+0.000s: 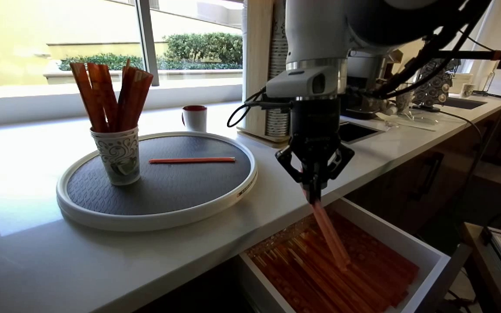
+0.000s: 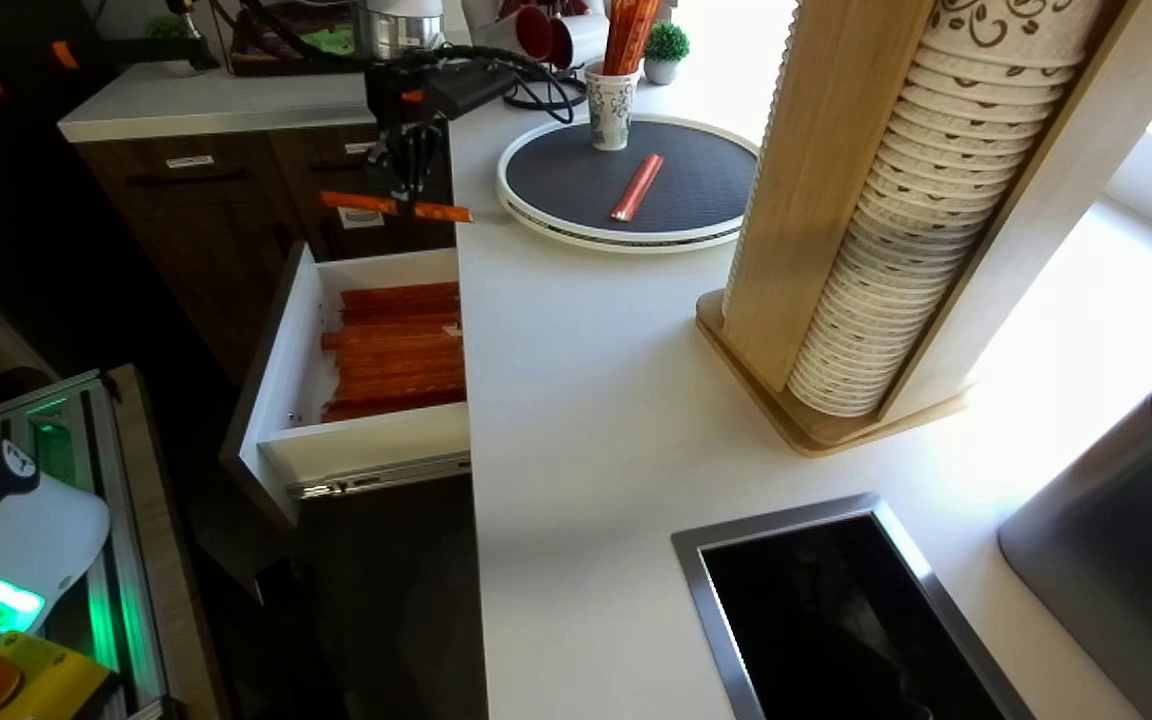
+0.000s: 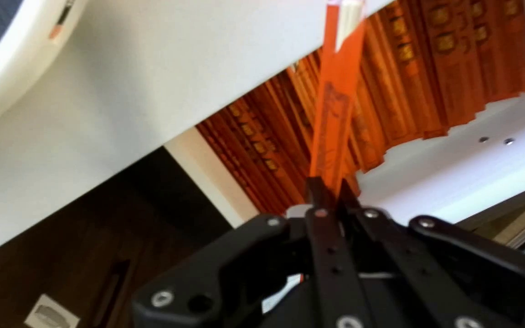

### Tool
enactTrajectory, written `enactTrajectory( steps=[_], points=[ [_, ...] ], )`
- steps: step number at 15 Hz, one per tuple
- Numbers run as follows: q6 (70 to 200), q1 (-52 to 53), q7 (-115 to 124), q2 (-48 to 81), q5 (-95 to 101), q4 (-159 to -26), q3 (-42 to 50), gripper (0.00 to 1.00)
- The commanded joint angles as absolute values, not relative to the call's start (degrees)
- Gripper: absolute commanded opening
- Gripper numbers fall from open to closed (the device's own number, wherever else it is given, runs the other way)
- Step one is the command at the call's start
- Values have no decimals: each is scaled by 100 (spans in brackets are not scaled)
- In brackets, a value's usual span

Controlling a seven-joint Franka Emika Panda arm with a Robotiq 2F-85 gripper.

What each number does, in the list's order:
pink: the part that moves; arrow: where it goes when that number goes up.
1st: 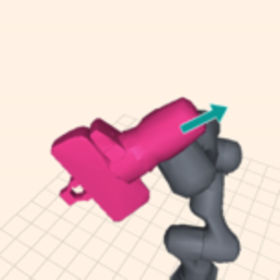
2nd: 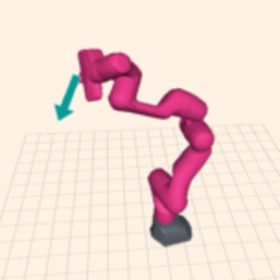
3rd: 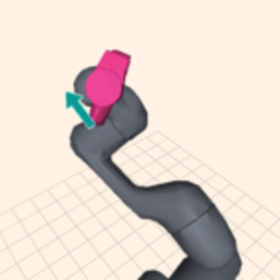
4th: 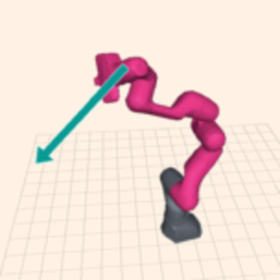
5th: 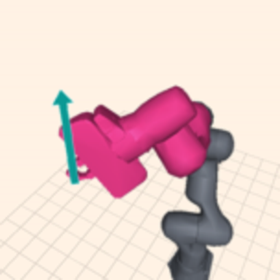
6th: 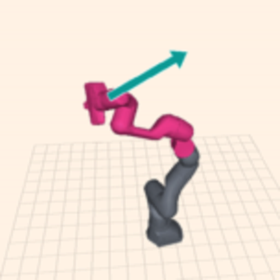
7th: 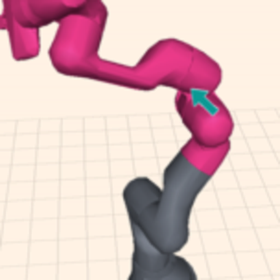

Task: Put the items on the tray in the drawer

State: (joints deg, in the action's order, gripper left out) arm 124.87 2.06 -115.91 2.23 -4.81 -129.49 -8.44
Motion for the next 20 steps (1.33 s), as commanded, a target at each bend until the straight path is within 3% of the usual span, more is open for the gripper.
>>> enactTrajectory(
  steps=[1, 5, 6, 12, 13, 20],
  points=[
    [12359, 381, -12015, 198, 180, -13155, -797, 2],
    [12442, 458, -12262, 254, 145, -13184, -801, 2],
    [12451, 487, -12278, 261, 145, -13218, -810, 7],
    [12450, 478, -12269, 263, 145, -13180, -766, 7],
    [12450, 479, -12269, 263, 145, -13180, -766, 2],
    [12897, 608, -10819, 299, 1527, -13484, -785, 2]
  ],
)
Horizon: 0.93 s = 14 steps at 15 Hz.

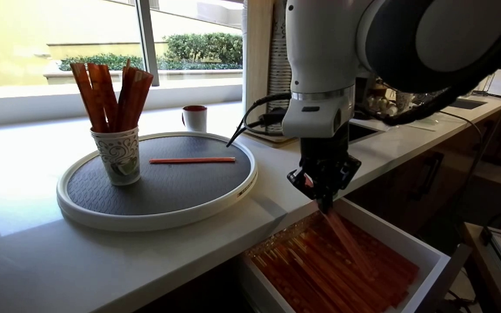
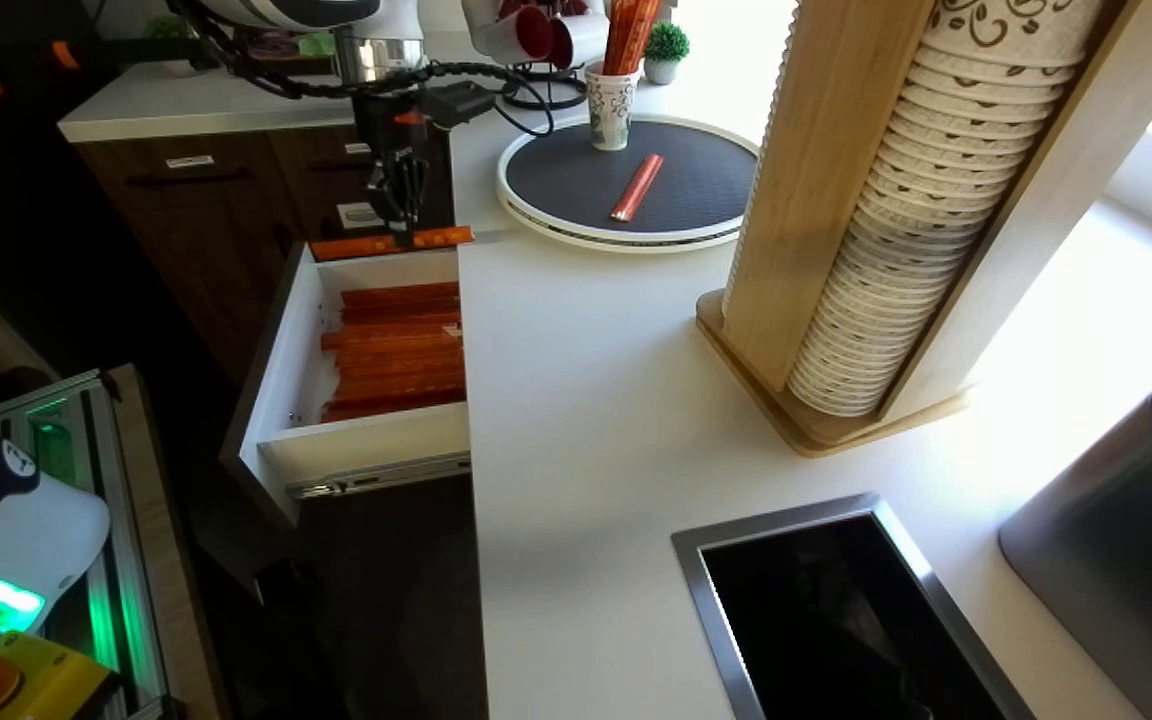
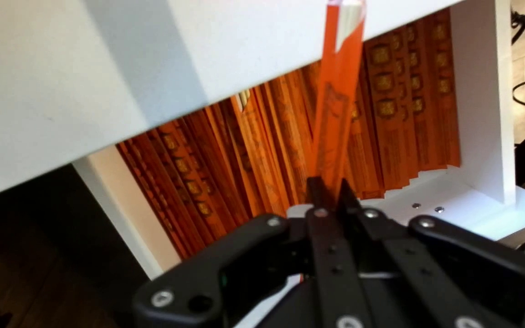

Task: Put the items on the tray in the drawer

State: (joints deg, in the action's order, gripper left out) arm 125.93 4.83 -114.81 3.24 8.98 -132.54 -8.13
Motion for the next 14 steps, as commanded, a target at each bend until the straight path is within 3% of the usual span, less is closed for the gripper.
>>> enactTrajectory(
  steps=[1, 14],
  points=[
    [12980, 632, -10575, 289, 1754, -13553, -789, 2],
    [13439, 862, -8753, 730, 3181, -14057, -897, 2]
  ],
)
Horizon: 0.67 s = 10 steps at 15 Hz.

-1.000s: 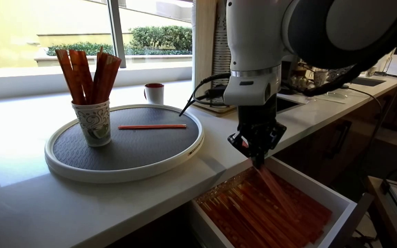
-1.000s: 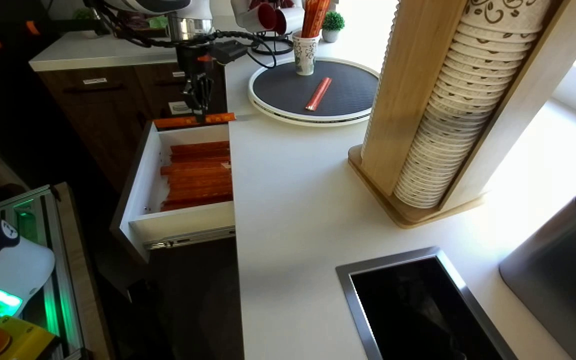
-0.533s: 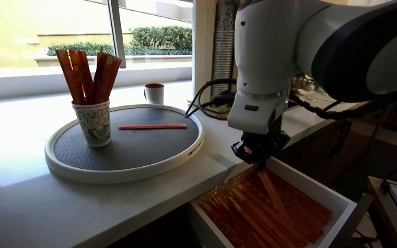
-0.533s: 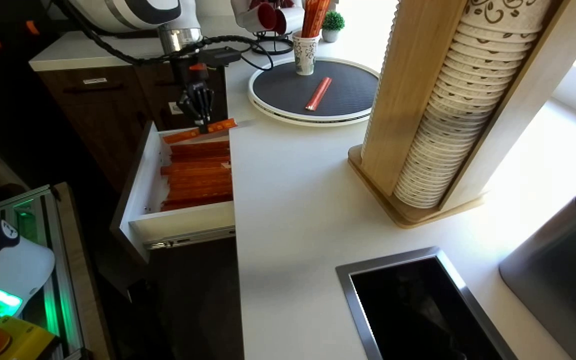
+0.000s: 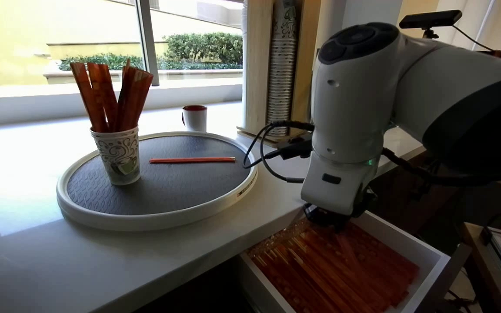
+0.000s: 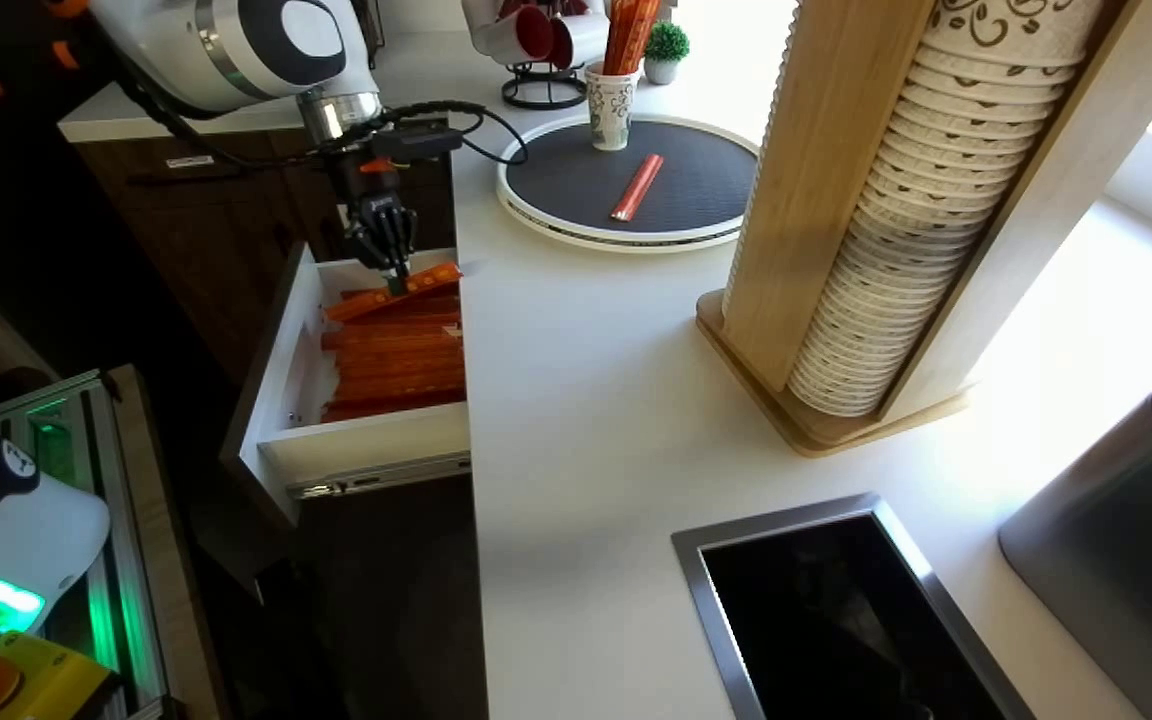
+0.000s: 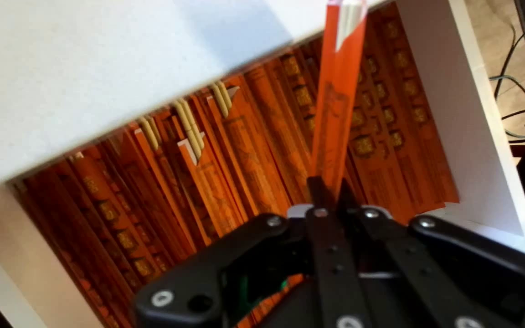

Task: Put the items on the tray in the drawer

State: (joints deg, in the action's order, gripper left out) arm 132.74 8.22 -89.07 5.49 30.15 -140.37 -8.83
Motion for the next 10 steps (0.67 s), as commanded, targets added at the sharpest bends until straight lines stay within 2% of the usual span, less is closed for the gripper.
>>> enactTrajectory(
  steps=[1, 10],
  points=[
    [13449, 864, -8773, 786, 3173, -14042, -900, 2],
    [13732, 848, -8980, 1256, 2969, -13958, -992, 2]
  ],
)
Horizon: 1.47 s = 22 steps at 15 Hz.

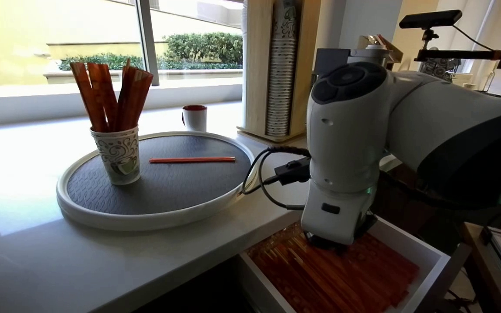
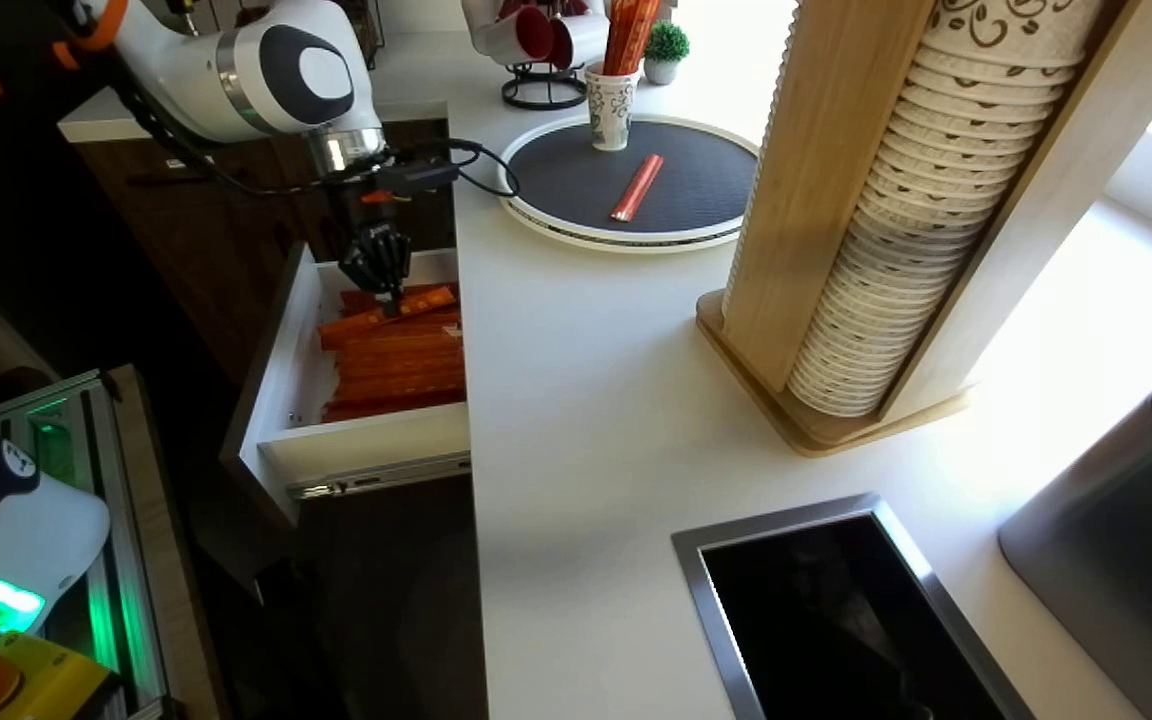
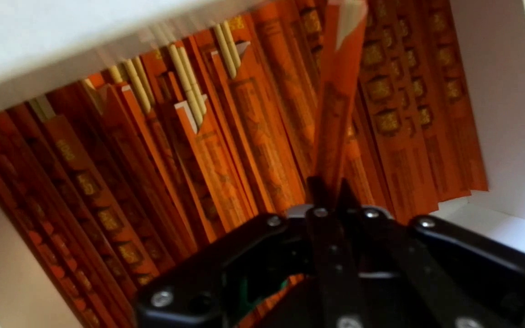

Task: Put the items on the tray in the drawer

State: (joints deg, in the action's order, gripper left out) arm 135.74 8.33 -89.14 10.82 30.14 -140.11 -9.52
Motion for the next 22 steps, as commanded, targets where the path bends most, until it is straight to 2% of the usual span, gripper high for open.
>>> enactTrajectory(
  steps=[1, 3, 4, 5, 10, 14, 22],
  points=[
    [13769, 842, -9003, 1303, 2962, -13942, -1002, 2],
    [13815, 810, -9057, 1374, 2896, -13905, -1013, 2],
    [13844, 791, -9116, 1382, 2874, -13899, -1015, 32],
    [13817, 761, -9216, 1338, 2786, -13886, -1031, 32],
    [13949, 443, -10916, 848, 1259, -13871, -1356, 69],
    [13739, 375, -11604, 245, -65, -13590, -1279, 99],
    [13068, 296, -12044, -229, -2262, -12770, -469, 100]
  ],
)
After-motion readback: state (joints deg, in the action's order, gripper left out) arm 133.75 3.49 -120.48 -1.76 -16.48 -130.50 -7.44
